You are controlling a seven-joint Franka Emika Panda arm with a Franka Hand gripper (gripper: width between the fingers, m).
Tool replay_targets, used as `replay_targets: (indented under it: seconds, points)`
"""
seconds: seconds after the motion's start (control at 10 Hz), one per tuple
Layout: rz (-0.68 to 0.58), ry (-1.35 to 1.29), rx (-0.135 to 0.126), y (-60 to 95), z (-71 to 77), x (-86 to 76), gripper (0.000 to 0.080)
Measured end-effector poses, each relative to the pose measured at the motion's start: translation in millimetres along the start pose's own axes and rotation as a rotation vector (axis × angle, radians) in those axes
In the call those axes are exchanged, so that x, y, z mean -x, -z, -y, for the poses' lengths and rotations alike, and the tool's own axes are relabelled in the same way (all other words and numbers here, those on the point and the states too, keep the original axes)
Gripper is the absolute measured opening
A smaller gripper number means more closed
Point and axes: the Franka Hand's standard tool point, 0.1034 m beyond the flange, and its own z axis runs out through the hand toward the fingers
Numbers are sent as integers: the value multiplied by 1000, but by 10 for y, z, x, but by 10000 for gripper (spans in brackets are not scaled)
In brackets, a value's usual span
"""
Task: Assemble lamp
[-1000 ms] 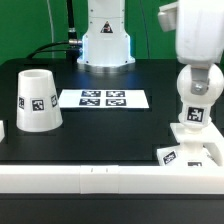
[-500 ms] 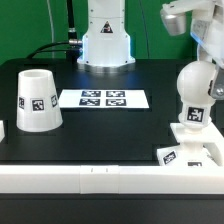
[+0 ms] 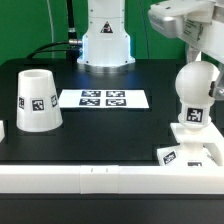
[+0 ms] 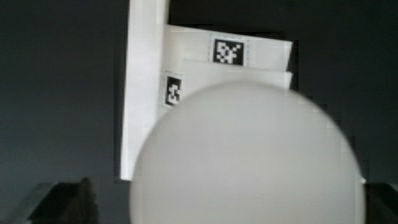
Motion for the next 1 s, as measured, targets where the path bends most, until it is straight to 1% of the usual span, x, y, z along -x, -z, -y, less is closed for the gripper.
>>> replay_targets:
  seconds: [0.1,0.2,0.5,0.7,1.0]
  points:
    - [0,0,-1,-4,2,0,671]
    - [0,-1,-1,-4,1,7,574]
    - [1,-38,-2,-5,3,10,574]
    - [0,-99,-7,-9,11,53,574]
    - [-5,-427,-13,-20,26,37,576]
